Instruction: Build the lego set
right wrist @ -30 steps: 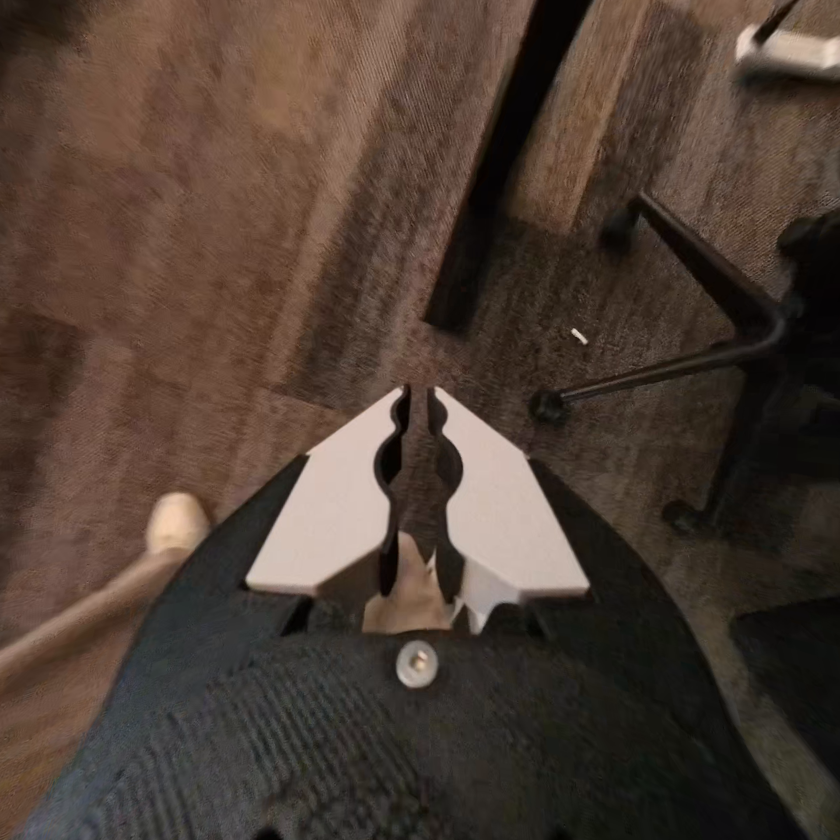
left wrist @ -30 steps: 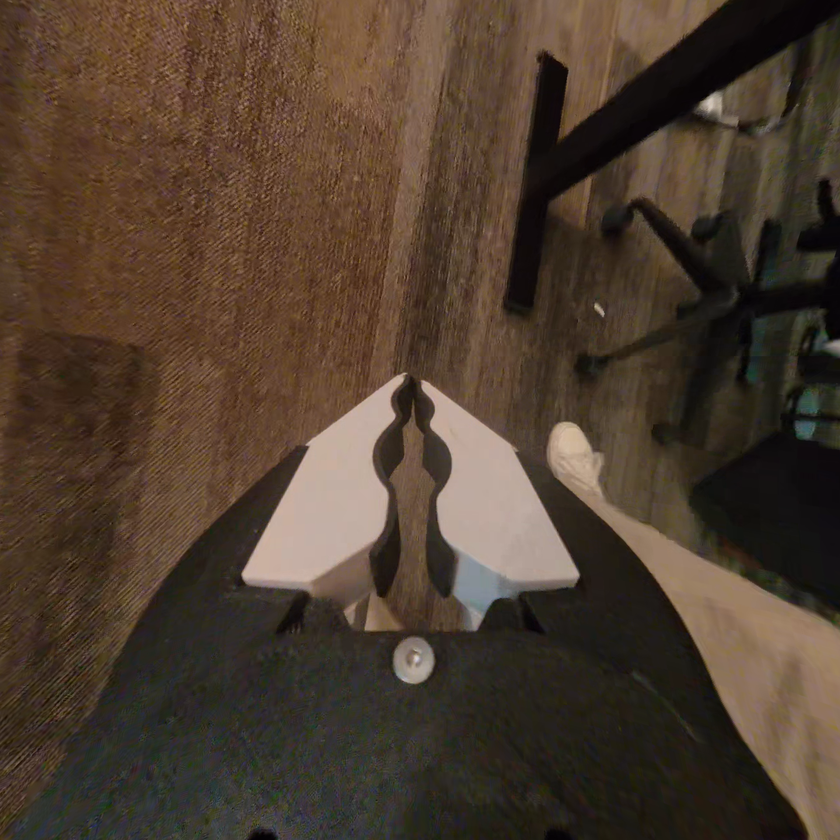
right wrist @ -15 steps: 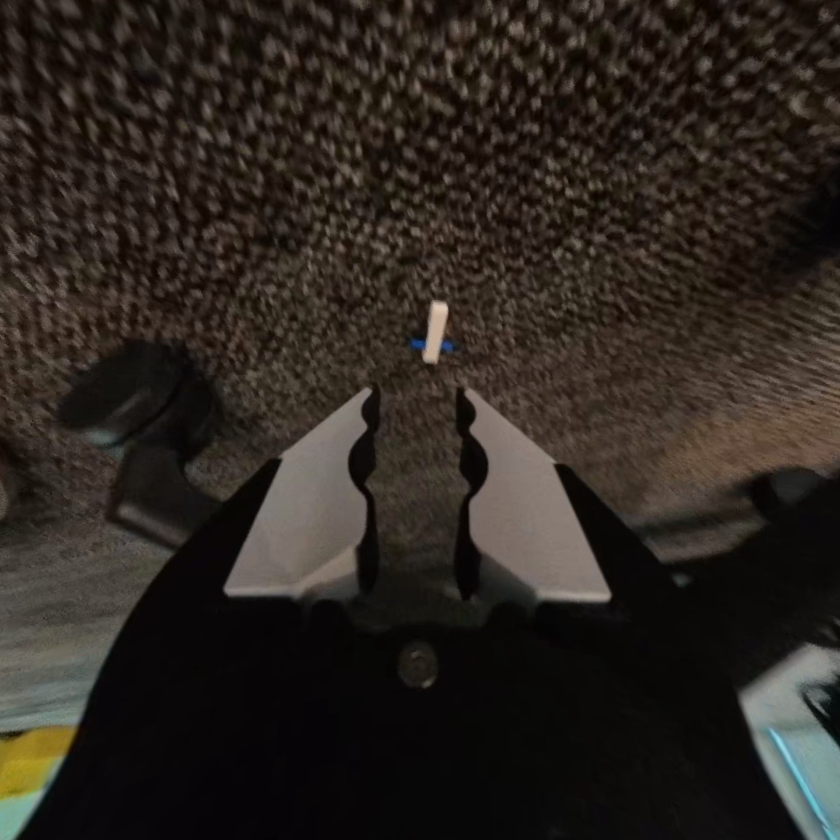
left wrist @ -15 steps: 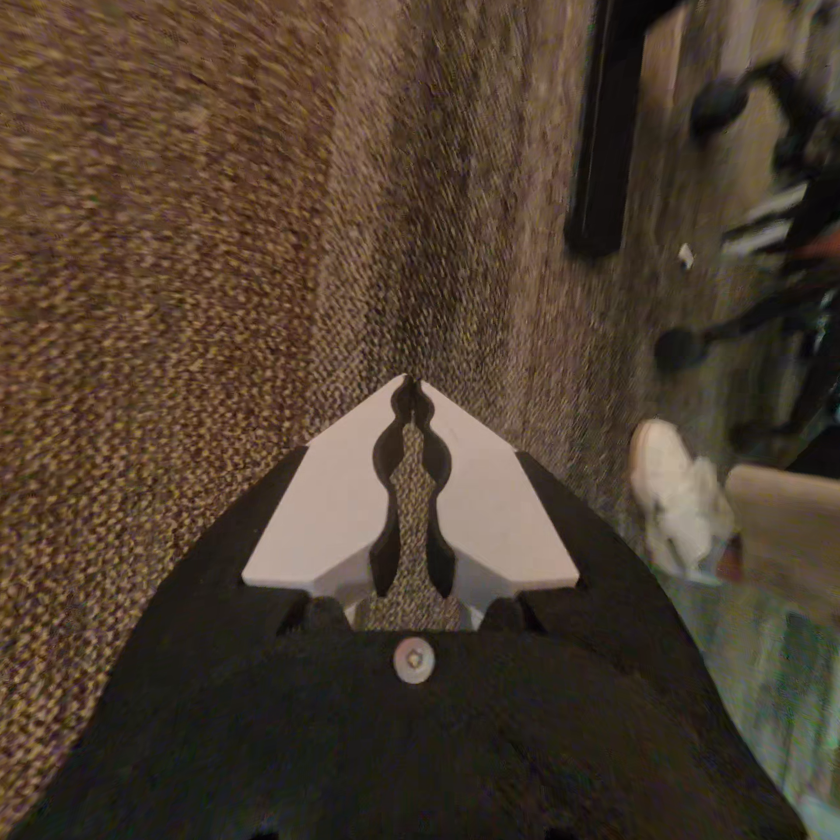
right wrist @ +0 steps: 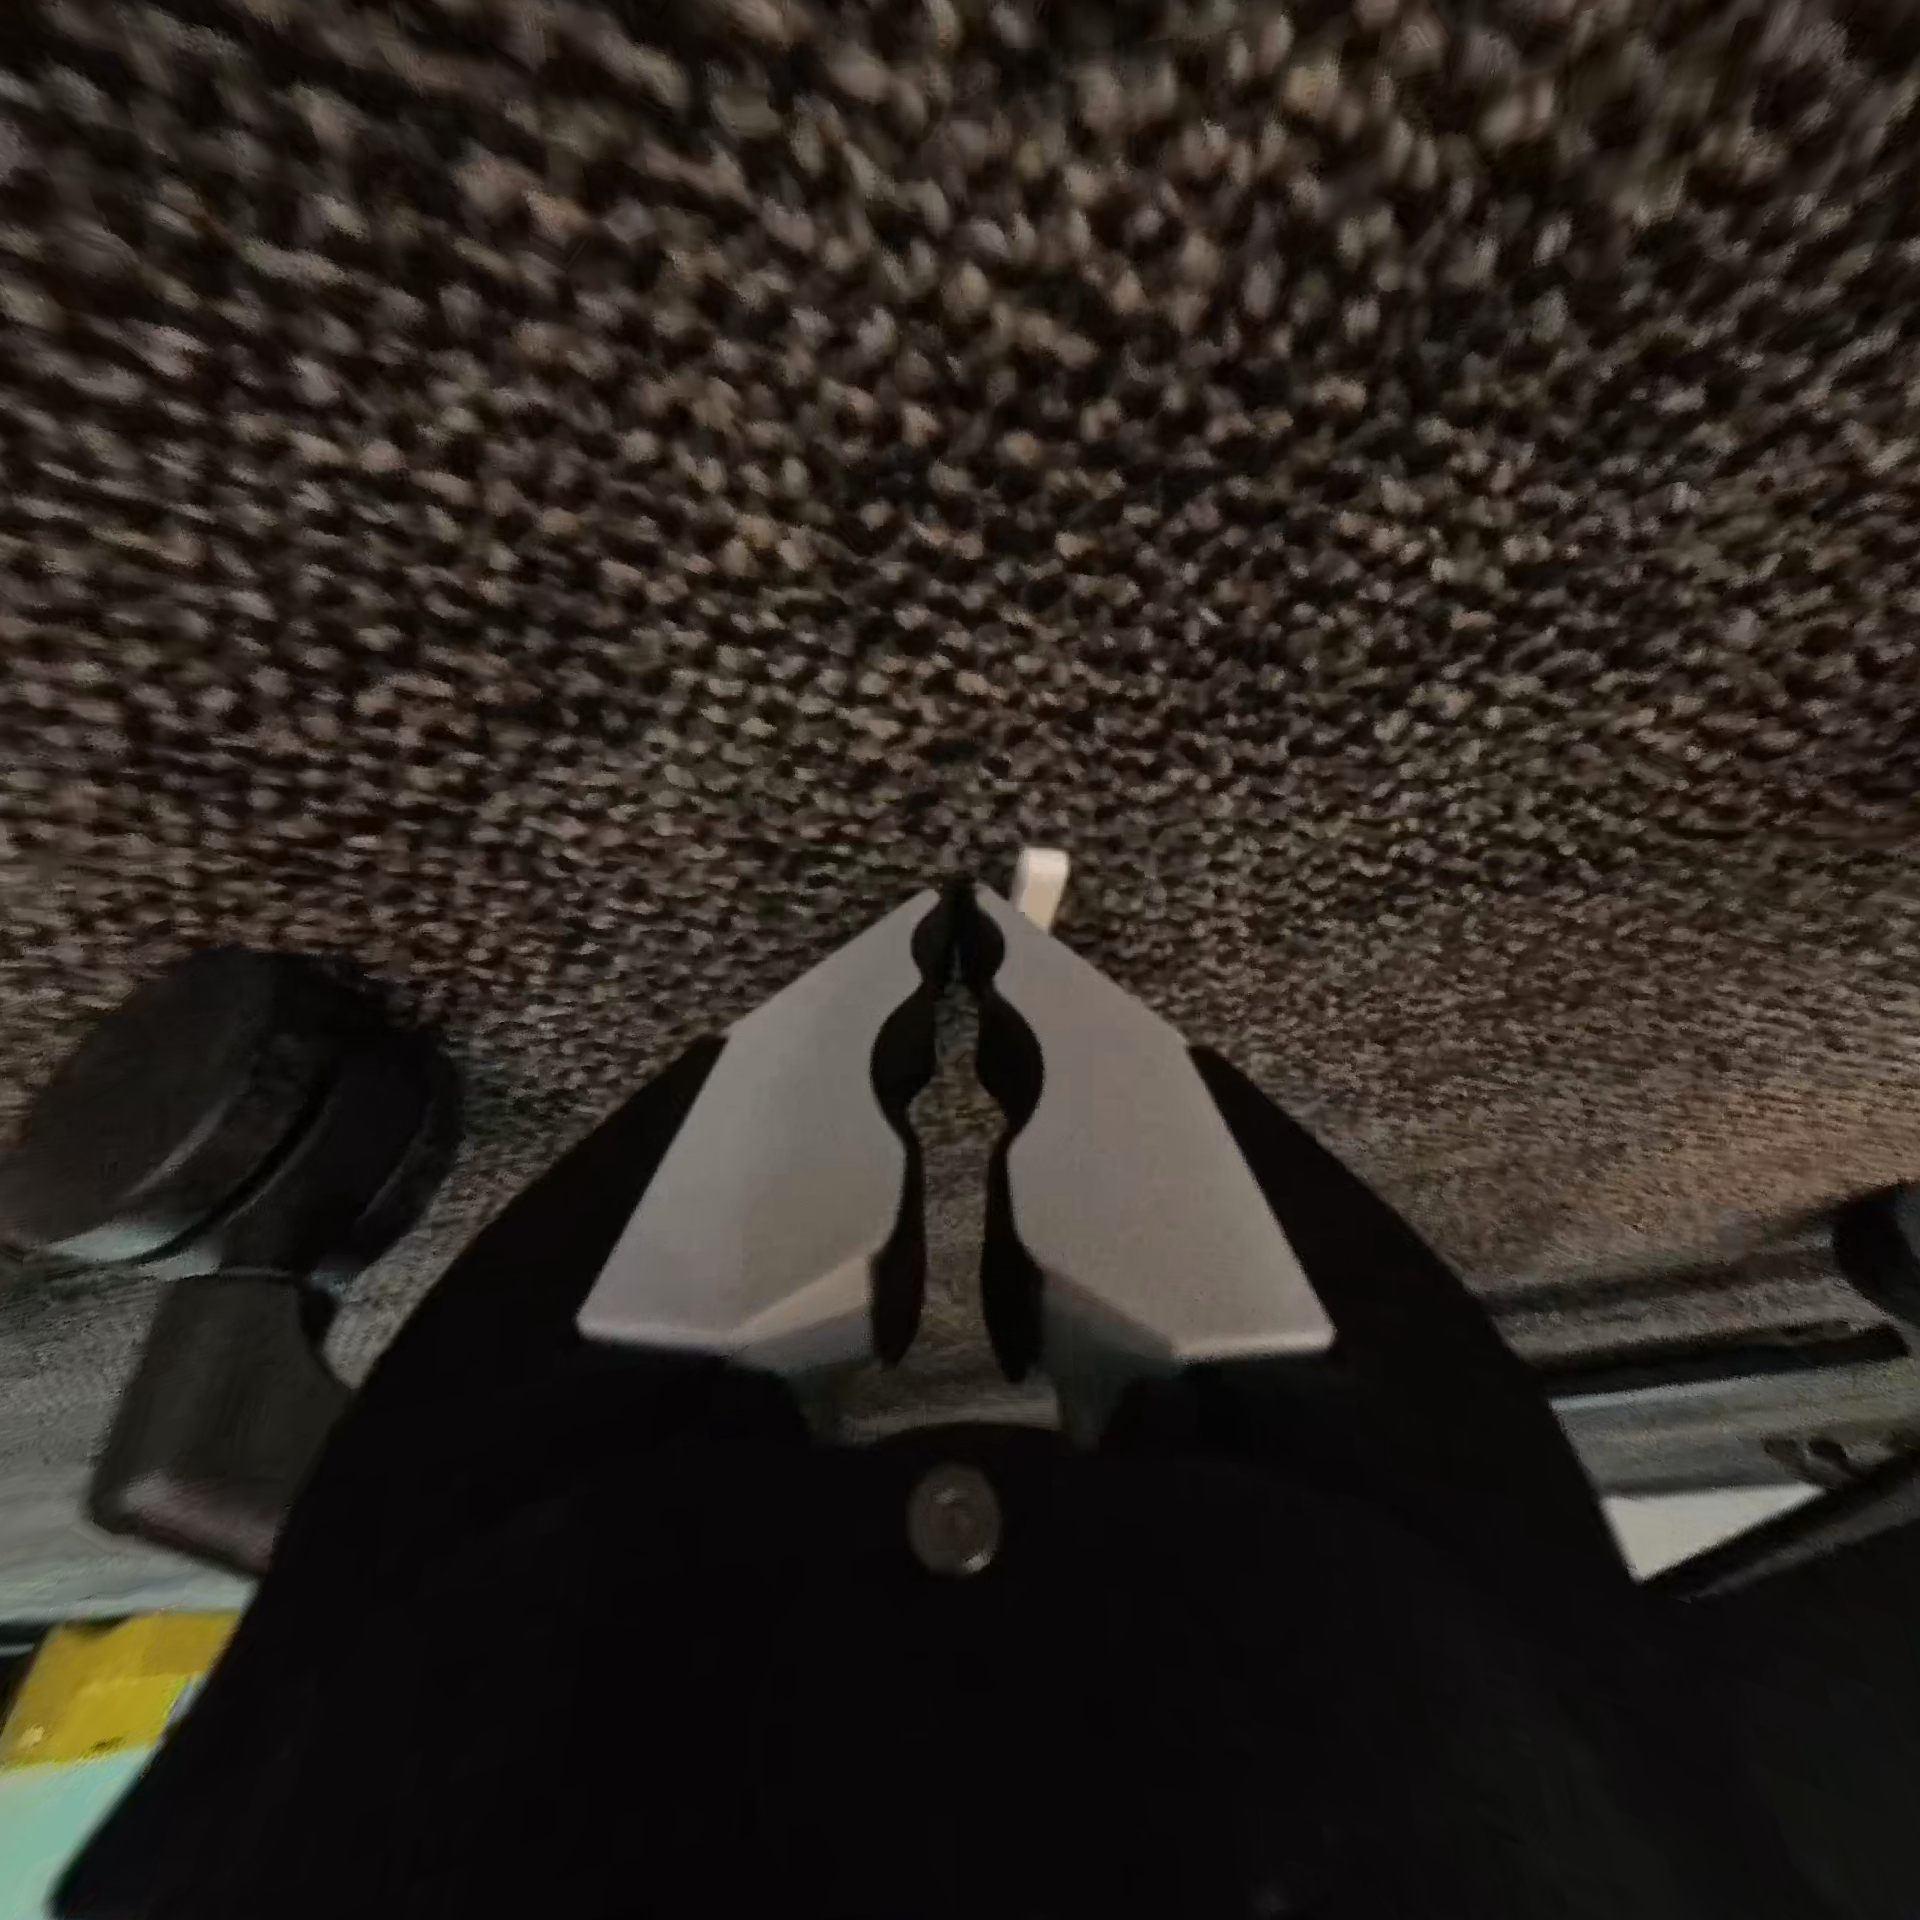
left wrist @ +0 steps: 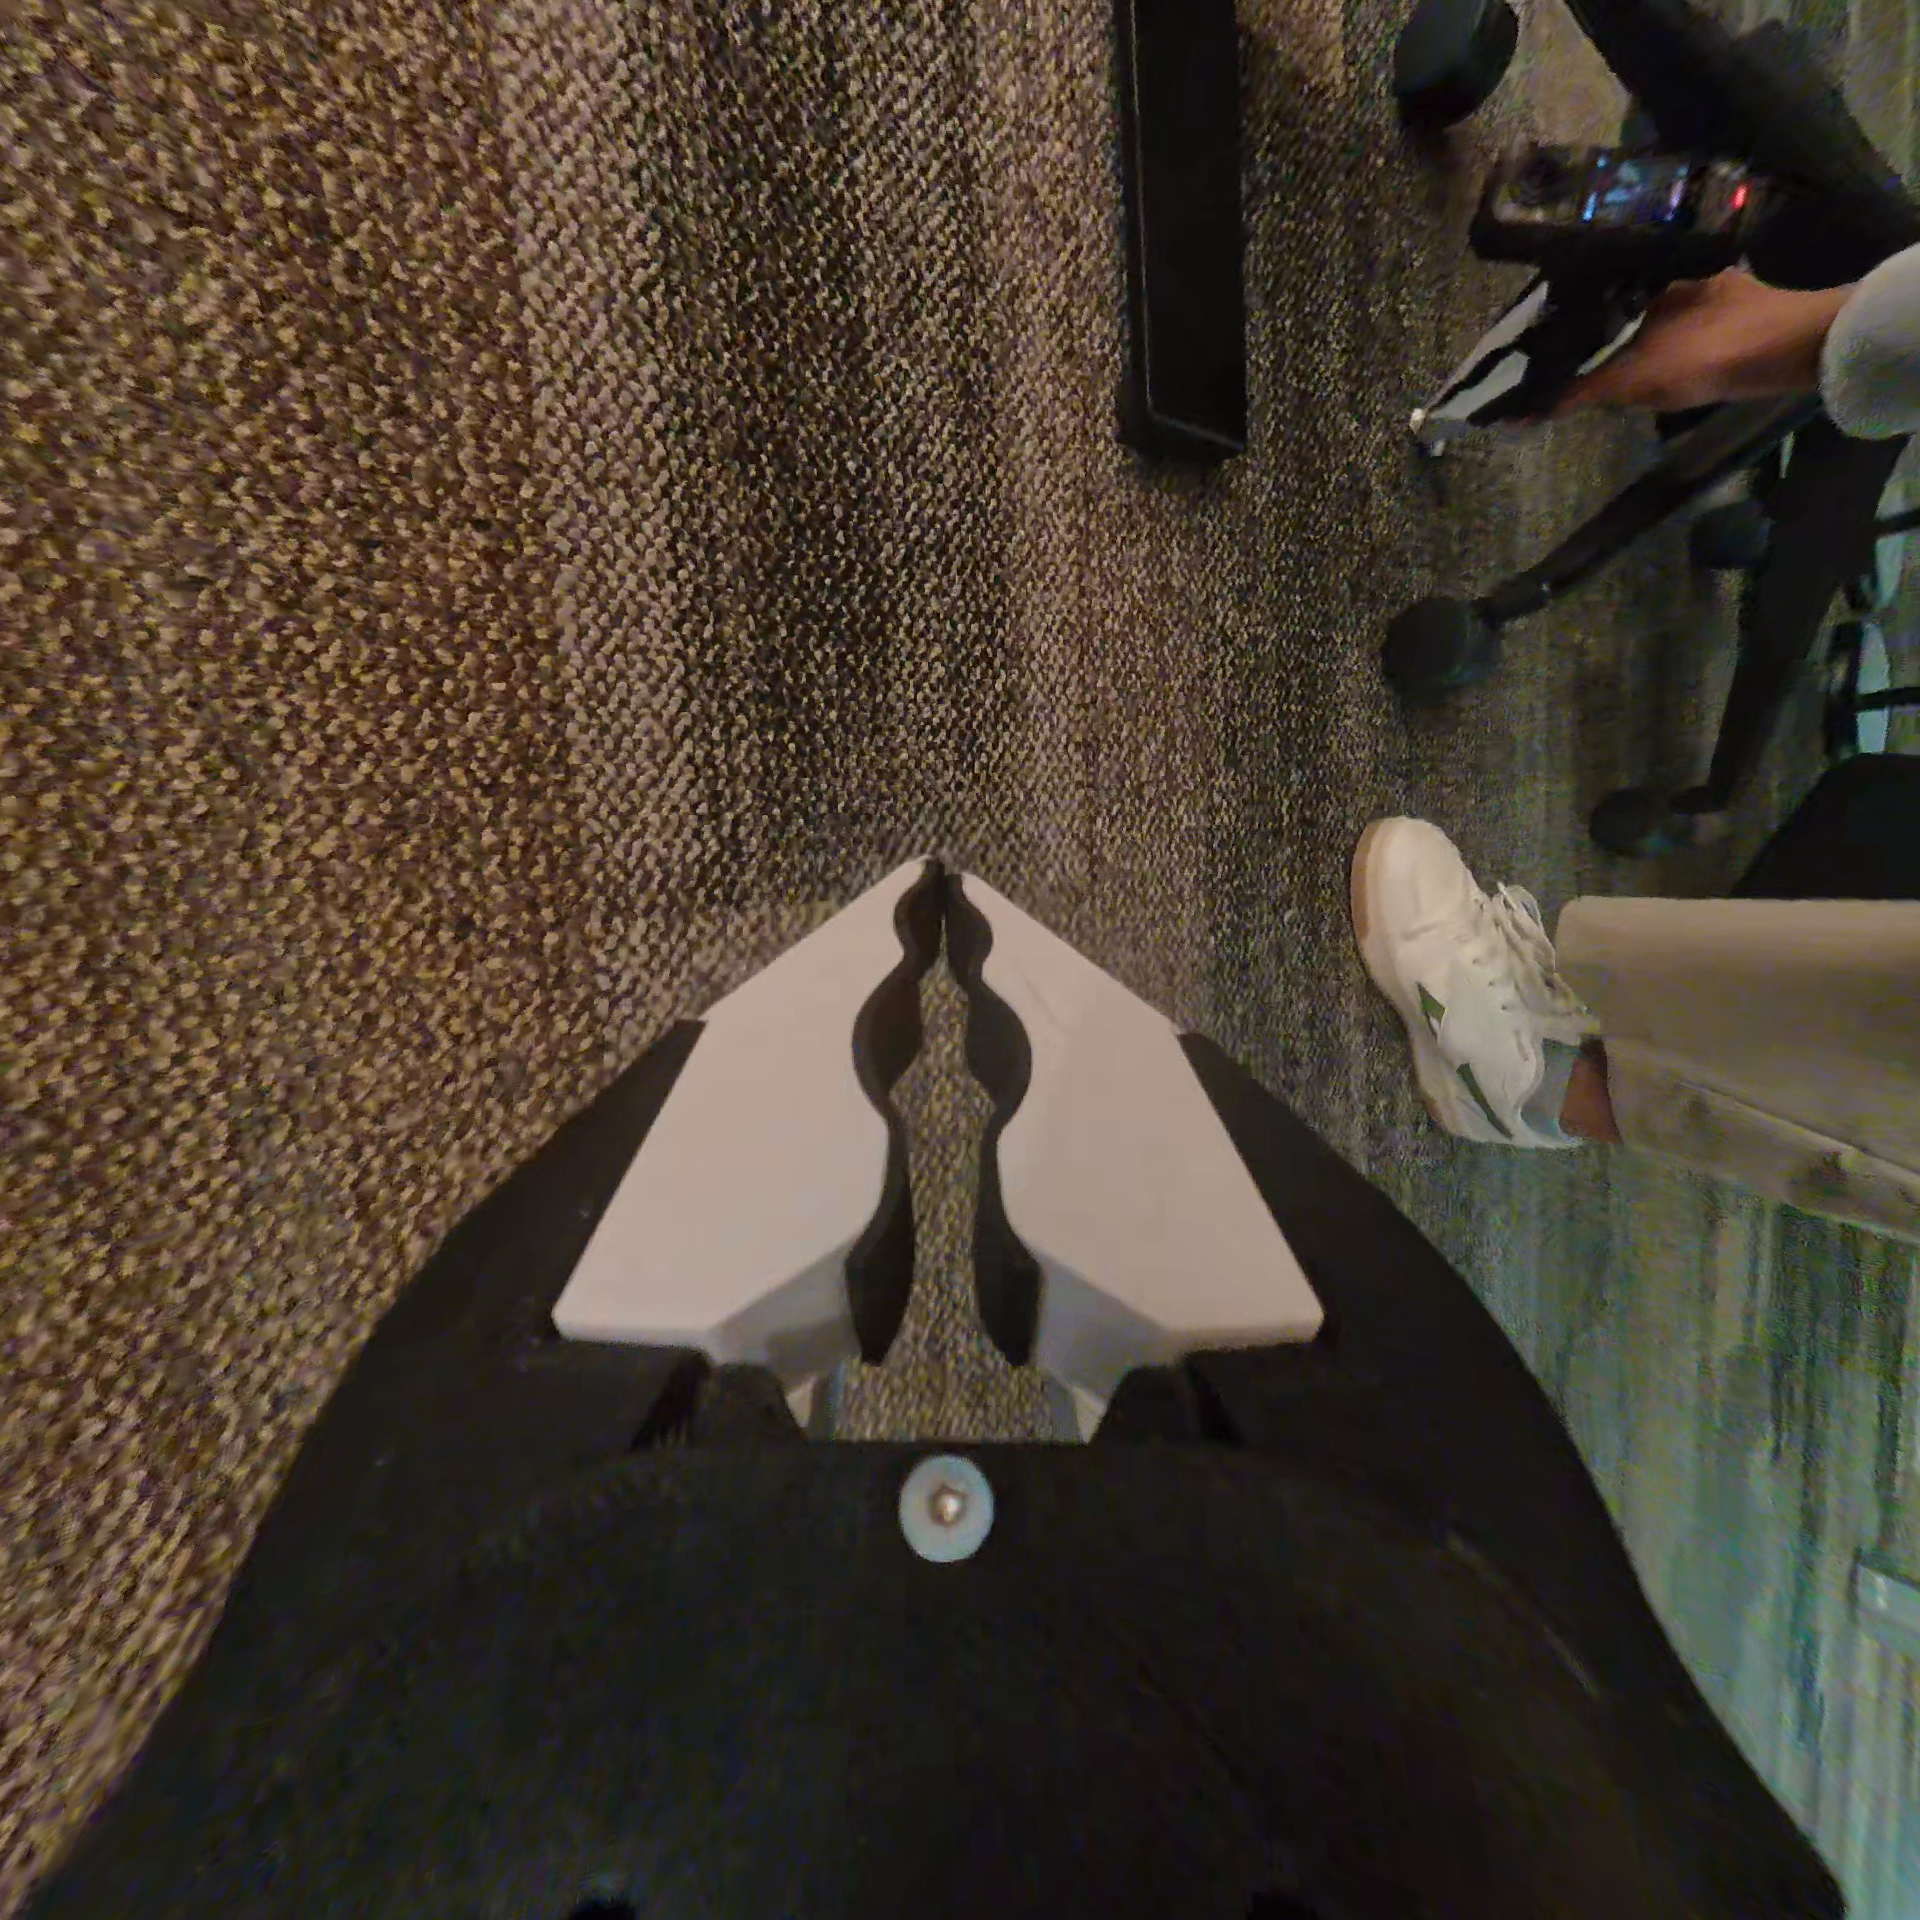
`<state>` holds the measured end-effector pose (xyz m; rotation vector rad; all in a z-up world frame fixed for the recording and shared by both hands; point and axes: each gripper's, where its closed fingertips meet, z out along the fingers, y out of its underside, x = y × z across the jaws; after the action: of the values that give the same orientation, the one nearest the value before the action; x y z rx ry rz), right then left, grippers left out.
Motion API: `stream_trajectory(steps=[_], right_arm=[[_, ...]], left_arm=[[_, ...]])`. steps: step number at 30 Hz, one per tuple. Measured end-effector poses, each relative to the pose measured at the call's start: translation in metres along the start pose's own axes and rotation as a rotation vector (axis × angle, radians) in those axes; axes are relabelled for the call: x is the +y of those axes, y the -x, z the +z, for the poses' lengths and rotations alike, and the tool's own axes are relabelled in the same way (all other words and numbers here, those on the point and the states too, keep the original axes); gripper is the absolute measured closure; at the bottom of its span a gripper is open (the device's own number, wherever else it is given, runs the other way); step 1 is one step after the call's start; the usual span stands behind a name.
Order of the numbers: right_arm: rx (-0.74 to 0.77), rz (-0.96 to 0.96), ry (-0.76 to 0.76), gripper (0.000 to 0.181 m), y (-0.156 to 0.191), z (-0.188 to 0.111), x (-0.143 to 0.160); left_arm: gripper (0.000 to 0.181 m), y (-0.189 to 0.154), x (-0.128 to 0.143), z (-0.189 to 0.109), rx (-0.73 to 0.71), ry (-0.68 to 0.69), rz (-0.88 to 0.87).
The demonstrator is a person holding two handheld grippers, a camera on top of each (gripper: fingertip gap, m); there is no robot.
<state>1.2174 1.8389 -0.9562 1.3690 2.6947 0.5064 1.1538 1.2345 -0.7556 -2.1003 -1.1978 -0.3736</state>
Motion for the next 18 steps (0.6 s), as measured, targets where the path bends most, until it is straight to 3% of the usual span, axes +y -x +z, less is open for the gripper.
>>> stream_trajectory(steps=[1, 4, 7, 10, 11, 12, 15, 18], right_arm=[[0.007, 0.000, -0.022, 0.181, 0.002, -0.007, -0.005], [0.047, 0.023, -0.139, 0.181, 0.002, -0.043, -0.022], [0.132, 0.039, -0.116, 0.181, -0.012, -0.076, -0.006], [0.150, 0.034, -0.073, 0.138, -0.020, -0.091, -0.002], [0.151, 0.048, -0.063, 0.117, -0.022, -0.090, -0.003], [0.127, 0.059, -0.049, 0.111, -0.021, -0.086, -0.004], [0.083, 0.033, -0.023, 0.123, -0.016, -0.059, -0.003], [0.064, 0.044, -0.010, 0.127, -0.023, -0.024, 0.007]], left_arm=[[0.181, 0.002, 0.003, -0.012, -0.007, -0.001, 0.010], [0.181, -0.001, 0.014, -0.057, -0.033, 0.004, 0.045], [0.181, -0.009, 0.038, -0.098, -0.058, 0.031, 0.077], [0.181, 0.004, 0.070, -0.121, -0.133, 0.061, 0.009], [0.181, 0.006, 0.070, -0.126, -0.124, 0.029, -0.075], [0.181, 0.004, 0.065, -0.128, -0.092, -0.013, -0.155], [0.181, 0.011, 0.048, -0.121, -0.130, -0.093, -0.175], [0.181, 0.024, 0.042, -0.103, -0.229, -0.061, -0.172]])
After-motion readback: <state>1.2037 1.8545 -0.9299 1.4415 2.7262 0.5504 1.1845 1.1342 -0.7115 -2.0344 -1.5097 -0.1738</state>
